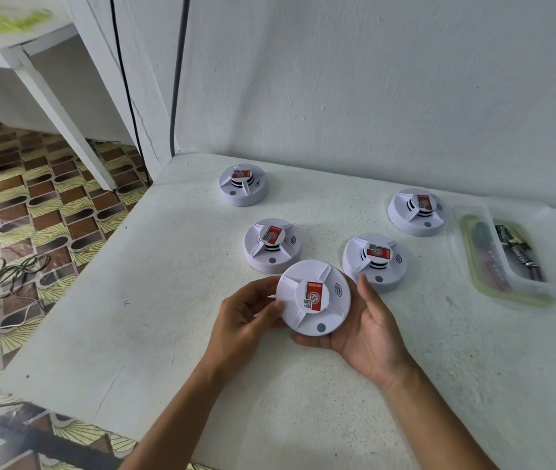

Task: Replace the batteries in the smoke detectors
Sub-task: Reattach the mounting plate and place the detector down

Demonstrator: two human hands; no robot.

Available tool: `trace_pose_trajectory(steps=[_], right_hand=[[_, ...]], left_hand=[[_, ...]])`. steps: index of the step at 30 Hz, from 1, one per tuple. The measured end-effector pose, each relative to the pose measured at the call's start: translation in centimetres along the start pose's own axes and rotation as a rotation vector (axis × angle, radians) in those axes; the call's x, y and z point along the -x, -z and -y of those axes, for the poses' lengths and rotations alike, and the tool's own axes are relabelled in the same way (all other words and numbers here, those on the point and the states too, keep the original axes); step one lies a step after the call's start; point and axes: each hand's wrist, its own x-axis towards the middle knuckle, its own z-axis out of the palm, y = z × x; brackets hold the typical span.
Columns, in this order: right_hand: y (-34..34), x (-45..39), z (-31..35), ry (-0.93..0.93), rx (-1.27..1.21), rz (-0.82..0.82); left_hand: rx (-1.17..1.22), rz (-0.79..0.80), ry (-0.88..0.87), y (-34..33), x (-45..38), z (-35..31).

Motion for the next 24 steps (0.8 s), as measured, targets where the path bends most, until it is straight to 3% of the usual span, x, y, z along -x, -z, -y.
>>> trace_pose_trajectory(steps=[24], right_hand=[[0.18, 0.02, -0.23, -0.017, 0.005, -0.009]], left_hand=[[-0.007, -0.010, -0.009, -0.03, 0.13, 0.04]])
